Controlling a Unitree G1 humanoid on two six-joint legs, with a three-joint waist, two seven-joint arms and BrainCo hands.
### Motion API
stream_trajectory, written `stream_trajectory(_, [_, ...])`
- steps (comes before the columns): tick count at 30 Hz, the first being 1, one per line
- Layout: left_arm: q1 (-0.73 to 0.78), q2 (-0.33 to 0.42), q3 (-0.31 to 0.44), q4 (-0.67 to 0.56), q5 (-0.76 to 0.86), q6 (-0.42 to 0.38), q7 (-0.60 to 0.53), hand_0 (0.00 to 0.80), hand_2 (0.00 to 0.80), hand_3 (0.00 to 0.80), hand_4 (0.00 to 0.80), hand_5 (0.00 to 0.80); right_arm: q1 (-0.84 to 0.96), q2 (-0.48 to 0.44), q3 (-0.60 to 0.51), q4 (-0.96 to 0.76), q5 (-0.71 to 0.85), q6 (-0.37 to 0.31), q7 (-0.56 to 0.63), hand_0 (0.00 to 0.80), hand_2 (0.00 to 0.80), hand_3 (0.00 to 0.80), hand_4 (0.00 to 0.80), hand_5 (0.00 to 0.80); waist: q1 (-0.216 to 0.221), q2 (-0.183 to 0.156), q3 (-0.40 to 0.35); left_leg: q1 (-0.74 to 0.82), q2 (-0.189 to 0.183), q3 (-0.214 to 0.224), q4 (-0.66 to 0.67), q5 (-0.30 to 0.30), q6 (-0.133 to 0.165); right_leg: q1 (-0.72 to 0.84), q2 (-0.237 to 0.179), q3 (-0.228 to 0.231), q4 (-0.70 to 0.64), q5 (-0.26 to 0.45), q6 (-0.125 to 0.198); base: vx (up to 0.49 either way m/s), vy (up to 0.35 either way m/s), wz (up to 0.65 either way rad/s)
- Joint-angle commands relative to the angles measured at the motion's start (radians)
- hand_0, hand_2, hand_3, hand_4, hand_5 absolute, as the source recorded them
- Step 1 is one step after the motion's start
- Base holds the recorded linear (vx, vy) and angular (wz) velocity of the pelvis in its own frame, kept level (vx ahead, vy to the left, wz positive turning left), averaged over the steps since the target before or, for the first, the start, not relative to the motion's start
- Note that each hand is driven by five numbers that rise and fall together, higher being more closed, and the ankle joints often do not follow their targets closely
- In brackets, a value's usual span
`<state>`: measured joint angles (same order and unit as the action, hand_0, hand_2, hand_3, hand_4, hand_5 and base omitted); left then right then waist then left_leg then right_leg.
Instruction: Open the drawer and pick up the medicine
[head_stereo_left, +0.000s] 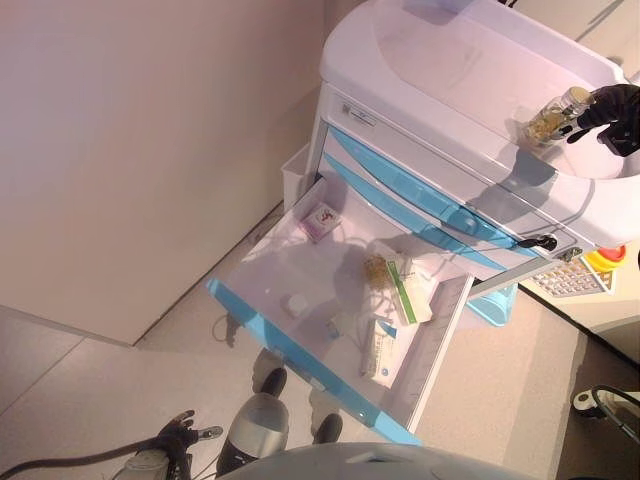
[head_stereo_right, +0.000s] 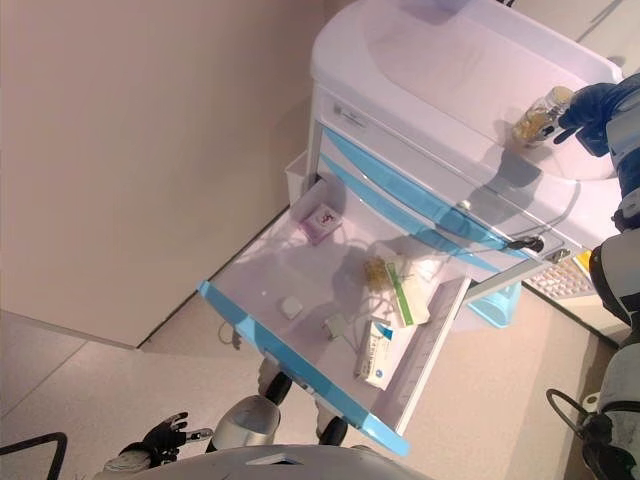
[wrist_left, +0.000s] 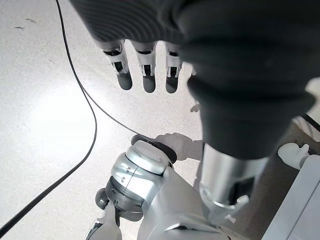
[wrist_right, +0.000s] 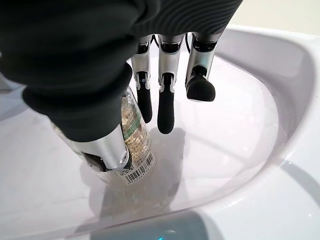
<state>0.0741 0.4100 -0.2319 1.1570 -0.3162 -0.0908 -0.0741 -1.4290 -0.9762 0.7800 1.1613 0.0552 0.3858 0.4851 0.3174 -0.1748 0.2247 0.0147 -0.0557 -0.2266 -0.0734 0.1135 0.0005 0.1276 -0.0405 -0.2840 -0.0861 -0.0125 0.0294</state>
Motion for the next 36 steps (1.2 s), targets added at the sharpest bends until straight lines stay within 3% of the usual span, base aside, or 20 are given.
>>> stream_trajectory(1, [0.017,0.051,-0.02,-0.016,-0.026,-0.014,0.001,0.0,0.0,0.0,0.0,0.0,-0.097,-0.021,0.064,-0.01,-0.024,-0.006,-0.022,0.8,0.8,0.8,0.8,0.8,0.005,-0.017,-0.003,0.012,-0.035,0.036,0.051,-0.111,0.035,-0.077,-0.028,0.037,0.127,0.028,0.029,0.0,0.0,0.0])
stream_trajectory(3, [0.019,0.049,-0.02,-0.021,-0.026,-0.012,0.002,0.0,0.0,0.0,0.0,0.0,-0.098,-0.023,0.064,-0.009,-0.026,-0.005,-0.019,0.756,0.756,0.756,0.756,0.756,0.005,-0.016,-0.003,0.011,-0.035,0.037,0.051,-0.11,0.034,-0.078,-0.029,0.036,0.128,0.027,0.029,0.0,0.0,0.0])
stream_trajectory(4, [0.019,0.049,-0.022,-0.021,-0.027,-0.014,0.002,0.0,0.0,0.0,0.0,0.0,-0.102,-0.023,0.066,-0.006,-0.026,-0.007,-0.022,0.141,0.141,0.141,0.141,0.141,0.005,-0.015,-0.002,0.011,-0.034,0.038,0.051,-0.11,0.034,-0.079,-0.03,0.036,0.13,0.027,0.029,0.0,0.0,0.0])
stream_trajectory(5, [0.021,0.048,-0.023,-0.02,-0.026,-0.016,0.003,0.0,0.0,0.0,0.0,0.0,-0.101,-0.022,0.066,-0.006,-0.025,-0.008,-0.028,0.0,0.0,0.0,0.0,0.0,0.005,-0.014,-0.002,0.011,-0.034,0.039,0.05,-0.11,0.034,-0.079,-0.03,0.036,0.13,0.027,0.029,0.0,0.0,0.0])
stream_trajectory(24, [0.017,0.046,-0.03,-0.012,-0.019,-0.015,-0.006,0.0,0.0,0.0,0.0,0.0,-0.157,-0.048,0.104,0.002,-0.008,0.0,-0.051,0.0,0.0,0.0,0.0,0.0,-0.014,-0.012,-0.018,0.015,-0.027,0.065,0.05,-0.112,0.031,-0.082,-0.039,0.046,0.135,0.029,0.034,0.0,0.0,0.0])
stream_trajectory(36, [0.004,0.045,-0.045,0.001,0.012,-0.002,-0.013,0.0,0.0,0.0,0.0,0.0,-0.203,-0.095,0.161,-0.001,-0.026,-0.019,-0.015,0.0,0.0,0.0,0.0,0.0,-0.065,-0.004,-0.059,0.033,-0.021,0.114,0.044,-0.121,0.033,-0.083,-0.041,0.08,0.132,0.033,0.039,-0.015,-0.001,-0.07])
